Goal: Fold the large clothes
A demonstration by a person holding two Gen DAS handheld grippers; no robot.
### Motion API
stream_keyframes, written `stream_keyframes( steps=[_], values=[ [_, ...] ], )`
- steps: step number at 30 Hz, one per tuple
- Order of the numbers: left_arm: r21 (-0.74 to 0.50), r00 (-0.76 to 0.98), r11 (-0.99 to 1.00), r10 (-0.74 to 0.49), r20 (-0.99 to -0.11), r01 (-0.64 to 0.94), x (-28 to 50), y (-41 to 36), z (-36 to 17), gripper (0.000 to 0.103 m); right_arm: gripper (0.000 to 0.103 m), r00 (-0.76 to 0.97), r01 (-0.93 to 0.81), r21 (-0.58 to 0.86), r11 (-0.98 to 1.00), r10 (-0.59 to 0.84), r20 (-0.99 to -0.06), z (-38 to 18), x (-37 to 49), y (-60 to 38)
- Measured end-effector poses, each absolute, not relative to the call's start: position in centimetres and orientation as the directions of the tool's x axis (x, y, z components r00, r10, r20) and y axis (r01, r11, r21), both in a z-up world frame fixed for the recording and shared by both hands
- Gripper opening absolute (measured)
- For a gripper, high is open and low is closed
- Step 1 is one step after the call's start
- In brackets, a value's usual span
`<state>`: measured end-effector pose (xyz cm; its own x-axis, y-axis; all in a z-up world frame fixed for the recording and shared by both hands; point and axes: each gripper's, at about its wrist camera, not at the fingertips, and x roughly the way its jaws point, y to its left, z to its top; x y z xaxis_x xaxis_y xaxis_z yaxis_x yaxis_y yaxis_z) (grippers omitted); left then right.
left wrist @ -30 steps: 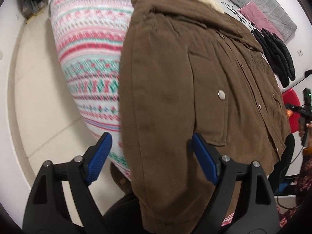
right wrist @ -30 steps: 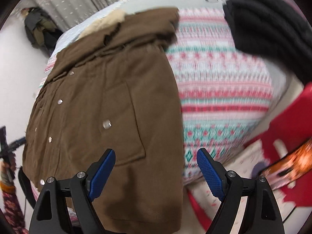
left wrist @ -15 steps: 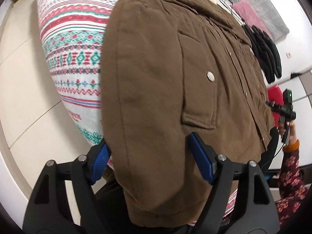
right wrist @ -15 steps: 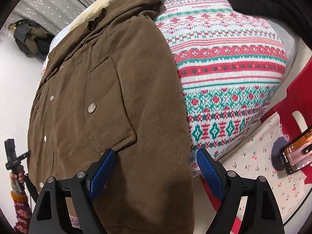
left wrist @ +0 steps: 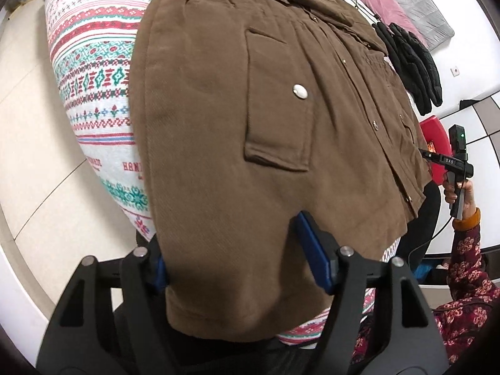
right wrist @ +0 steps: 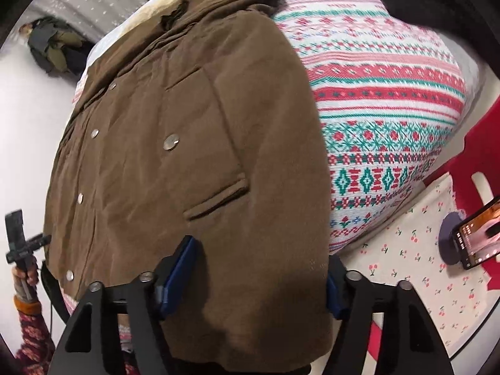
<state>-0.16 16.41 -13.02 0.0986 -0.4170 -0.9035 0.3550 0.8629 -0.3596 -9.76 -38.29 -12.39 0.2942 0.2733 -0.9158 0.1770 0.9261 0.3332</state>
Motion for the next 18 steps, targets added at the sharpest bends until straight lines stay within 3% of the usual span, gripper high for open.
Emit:
stream_keyframes(
  steps=[6, 9, 11, 18],
  values=[
    [-0.34, 0.139, 0.868, -0.411, -0.901, 0.361, -0.9, 16.0, -12.4, 0.058, 0.044, 0.29, 0.145, 0.292, 0.945, 0.241, -0.926, -11.7, -9.7, -37.1],
    [-0.323, 0.164, 0.885, -0.392, -0.905, 0.335, -0.9, 16.3, -12.0, 0.041, 0.026, 0.301, 0.151, 0.262, 0.953, 0.209, -0.93, -11.2, -9.8, -36.9],
    [-0.347, 0.181, 0.888, -0.41, -0.894, 0.301, -0.7, 16.6, -11.6, 0.022, 0.014, 0.324, 0.162, 0.244, 0.956, 0.182, -0.929, -10.5, -10.0, -36.7],
    [-0.438, 0.266, 0.84, -0.523, -0.81, 0.319, -0.1, 16.2, -7.8, 0.015, 0.009, 0.456, 0.148, 0.348, 0.926, 0.248, -0.855, -6.8, -10.0, -36.5]
  ],
)
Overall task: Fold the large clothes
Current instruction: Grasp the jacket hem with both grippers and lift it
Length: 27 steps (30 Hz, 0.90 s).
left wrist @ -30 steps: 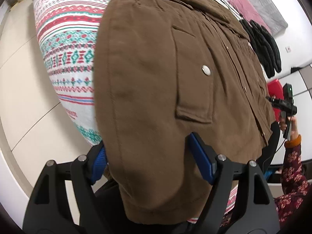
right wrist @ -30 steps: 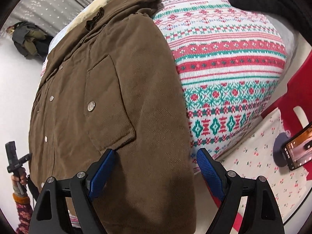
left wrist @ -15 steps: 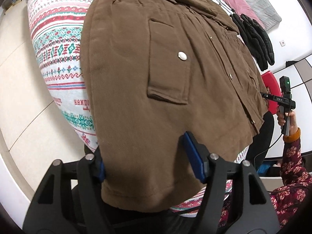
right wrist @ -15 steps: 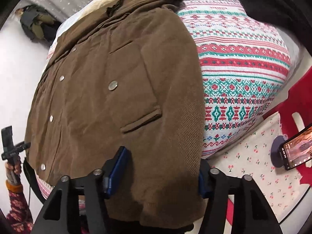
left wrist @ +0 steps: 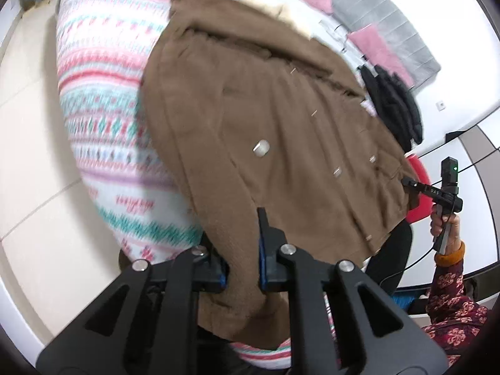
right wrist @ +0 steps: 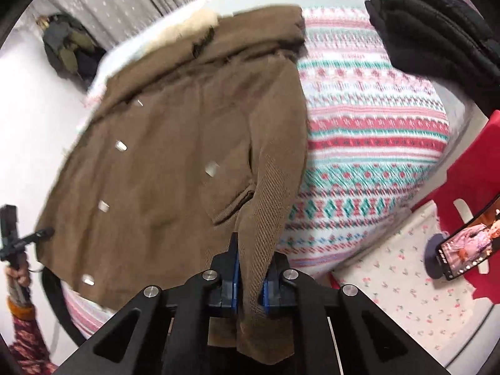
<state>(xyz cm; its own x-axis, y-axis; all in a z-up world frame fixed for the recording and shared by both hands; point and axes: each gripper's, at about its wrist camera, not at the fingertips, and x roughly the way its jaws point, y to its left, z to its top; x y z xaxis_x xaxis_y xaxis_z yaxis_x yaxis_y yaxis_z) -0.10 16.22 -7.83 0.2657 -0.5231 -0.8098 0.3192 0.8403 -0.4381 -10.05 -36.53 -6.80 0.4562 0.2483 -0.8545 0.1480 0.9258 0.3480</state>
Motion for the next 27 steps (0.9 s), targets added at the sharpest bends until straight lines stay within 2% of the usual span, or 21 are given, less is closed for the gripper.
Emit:
stream_keyframes(
  steps=[6, 14, 17, 21, 27],
  values=[
    [-0.457, 0.383, 0.799, -0.593, -0.708, 0.391, 2.2, 13.9, -2.3, 0.013, 0.008, 0.588, 0.094, 0.398, 0.913, 0.271, -0.762, -0.7, -7.2, -36.3],
    [-0.4, 0.551, 0.824, -0.565, -0.614, 0.401, 9.1, 11.3, 3.9, 0.013, 0.008, 0.693, 0.063, 0.343, 0.937, 0.206, -0.691, 6.1, 1.3, -35.4],
    [-0.384, 0.605, 0.843, -0.537, -0.588, 0.375, 12.7, 11.2, 5.4, 0.013, 0.008, 0.706, 0.098, 0.318, 0.943, 0.159, -0.69, 6.7, 4.3, -36.8],
    [-0.368, 0.695, 0.876, -0.475, -0.54, 0.313, 18.7, 11.7, 5.7, 0.014, 0.008, 0.706, 0.203, 0.366, 0.908, 0.123, -0.698, 5.7, 9.5, -41.1],
    [-0.371, 0.755, 0.913, -0.364, -0.545, 0.172, 28.7, 10.4, 2.7, 0.017, 0.008, 0.714, 0.318, 0.476, 0.82, 0.123, -0.69, 1.7, 16.7, -47.6]
  ],
)
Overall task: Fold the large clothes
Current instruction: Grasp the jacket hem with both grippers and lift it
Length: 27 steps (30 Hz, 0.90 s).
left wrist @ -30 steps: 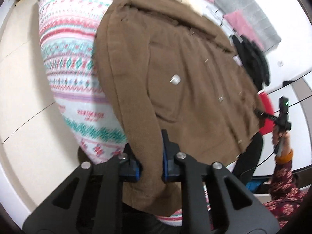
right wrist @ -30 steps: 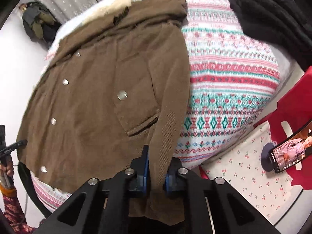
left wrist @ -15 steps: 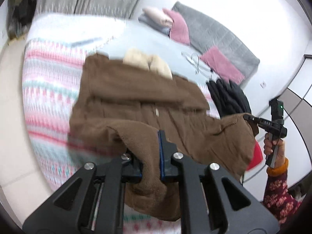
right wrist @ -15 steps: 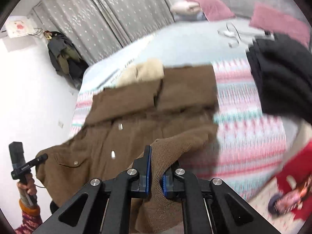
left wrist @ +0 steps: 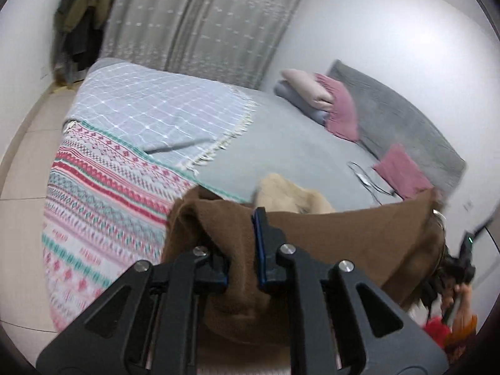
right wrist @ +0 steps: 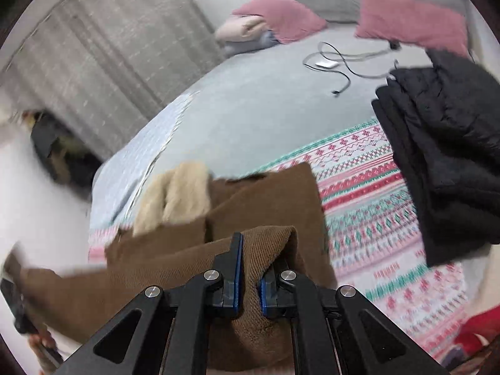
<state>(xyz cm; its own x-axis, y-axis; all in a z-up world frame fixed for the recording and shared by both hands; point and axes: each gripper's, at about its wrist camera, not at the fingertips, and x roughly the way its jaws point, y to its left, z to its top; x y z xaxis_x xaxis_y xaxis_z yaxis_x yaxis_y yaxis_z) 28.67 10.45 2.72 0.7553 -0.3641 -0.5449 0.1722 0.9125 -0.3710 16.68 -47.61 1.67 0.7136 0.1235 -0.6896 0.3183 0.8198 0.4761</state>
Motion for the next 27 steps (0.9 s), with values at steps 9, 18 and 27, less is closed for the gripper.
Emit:
stream_keyframes(
  steps=[9, 18, 27],
  values=[
    [-0.179, 0.626, 0.972, -0.235, -0.744, 0.152, 34.6, 6.8, -4.9, 0.047, 0.023, 0.703, 0.335, 0.475, 0.814, 0.12, -0.701, -4.8, 21.9, -49.3],
    [0.099, 0.672, 0.953, -0.126, -0.73, 0.286, 31.9, 8.5, -5.1, 0.074, 0.058, 0.744, 0.188, 0.275, 0.943, 0.046, -0.667, -1.6, 18.4, -49.1],
    [0.005, 0.619, 0.965, -0.164, -0.768, 0.263, 36.4, 8.0, -7.0, 0.074, 0.062, 0.634, 0.177, 0.024, 0.984, -0.095, -0.768, -5.5, 24.8, -45.3]
  ],
)
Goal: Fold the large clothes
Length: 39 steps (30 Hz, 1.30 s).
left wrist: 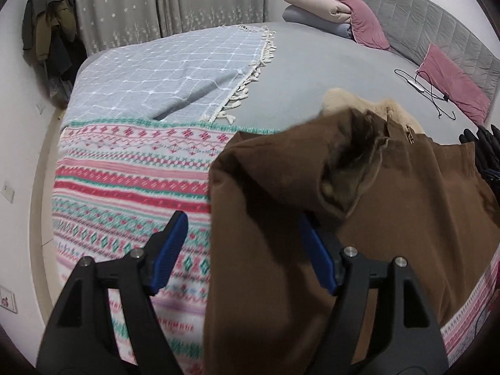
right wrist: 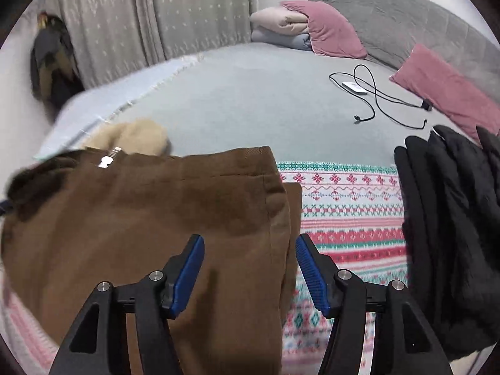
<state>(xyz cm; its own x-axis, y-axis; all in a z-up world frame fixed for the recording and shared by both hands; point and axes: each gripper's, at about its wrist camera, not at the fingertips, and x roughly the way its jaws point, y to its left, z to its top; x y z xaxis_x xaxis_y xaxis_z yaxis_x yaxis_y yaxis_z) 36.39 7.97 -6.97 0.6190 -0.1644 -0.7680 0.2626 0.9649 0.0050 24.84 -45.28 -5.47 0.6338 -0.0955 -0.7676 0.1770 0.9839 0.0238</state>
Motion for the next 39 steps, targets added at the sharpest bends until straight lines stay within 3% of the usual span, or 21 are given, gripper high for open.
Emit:
stream_keyframes(
  steps=[7, 12, 15, 17, 19, 21, 22, 23, 24, 29, 33, 36, 39],
  values=[
    [0.035, 0.548, 0.981, -0.076, -0.833, 0.19, 38.3, 8.0, -9.2, 0.074, 0.062, 0.602, 0.27, 0.085, 0.959, -0.099, -0.792, -7.8, 26.2, -47.2],
    [-0.199, 0.366, 0.953, -0.273, -0.89, 0.227, 37.2, 10.7, -10.8, 0.074, 0.067, 0.561, 0.22, 0.192, 0.956, 0.037, -0.827, -8.9, 23.9, -48.7],
    [-0.39, 0.148, 0.898, -0.422, -0.894, 0.204, 36.4, 11.6, -13.4, 0.079, 0.077, 0.491, 0.196, 0.383, 0.903, 0.248, -0.835, -10.7, 22.6, -49.9],
    [-0.456, 0.151, 0.869, -0.485, -0.861, 0.191, 35.4, 11.7, -14.0, 0.081, 0.078, 0.394, 0.246, 0.54, 0.805, 0.426, -0.814, -13.4, 22.6, -50.4],
    [-0.492, 0.159, 0.851, -0.52, -0.839, 0.186, 34.8, 11.0, -14.3, 0.081, 0.079, 0.393, 0.279, 0.582, 0.764, 0.462, -0.795, -14.3, 22.6, -49.8],
    [-0.454, 0.215, 0.873, -0.485, -0.848, 0.18, 33.9, 9.7, -13.9, 0.065, 0.061, 0.401, 0.253, 0.579, 0.775, 0.46, -0.792, -13.8, 22.9, -48.5],
    [-0.448, 0.245, 0.88, -0.475, -0.845, 0.159, 33.5, 9.4, -13.6, 0.037, 0.038, 0.415, 0.268, 0.593, 0.759, 0.465, -0.782, -13.5, 22.9, -47.9],
    [-0.456, 0.27, 0.883, -0.469, -0.841, 0.111, 33.0, 9.5, -13.1, 0.024, 0.025, 0.429, 0.278, 0.595, 0.754, 0.457, -0.779, -13.1, 22.9, -47.5],
    [-0.456, 0.302, 0.888, -0.453, -0.839, 0.068, 32.5, 9.6, -12.4, 0.02, 0.024, 0.449, 0.283, 0.579, 0.764, 0.428, -0.784, -12.3, 22.7, -47.0],
    [-0.522, 0.457, 0.845, -0.511, -0.728, 0.114, 27.5, 9.7, -3.7, 0.014, 0.017, 0.614, 0.203, 0.608, 0.768, 0.384, -0.69, -4.2, 18.8, -45.4],
    [-0.545, 0.461, 0.821, -0.555, -0.692, 0.171, 22.6, 11.0, 1.6, 0.013, 0.016, 0.644, 0.129, 0.603, 0.787, 0.396, -0.655, 1.1, 14.5, -44.2],
    [-0.572, 0.41, 0.801, -0.589, -0.697, 0.178, 19.5, 13.4, 2.5, 0.014, 0.017, 0.635, 0.094, 0.61, 0.787, 0.425, -0.645, 2.4, 10.2, -44.3],
    [-0.59, 0.304, 0.794, -0.604, -0.736, 0.148, 16.4, 16.3, -0.2, 0.015, 0.017, 0.591, 0.103, 0.621, 0.777, 0.454, -0.667, 0.7, 6.2, -44.8]
  ],
)
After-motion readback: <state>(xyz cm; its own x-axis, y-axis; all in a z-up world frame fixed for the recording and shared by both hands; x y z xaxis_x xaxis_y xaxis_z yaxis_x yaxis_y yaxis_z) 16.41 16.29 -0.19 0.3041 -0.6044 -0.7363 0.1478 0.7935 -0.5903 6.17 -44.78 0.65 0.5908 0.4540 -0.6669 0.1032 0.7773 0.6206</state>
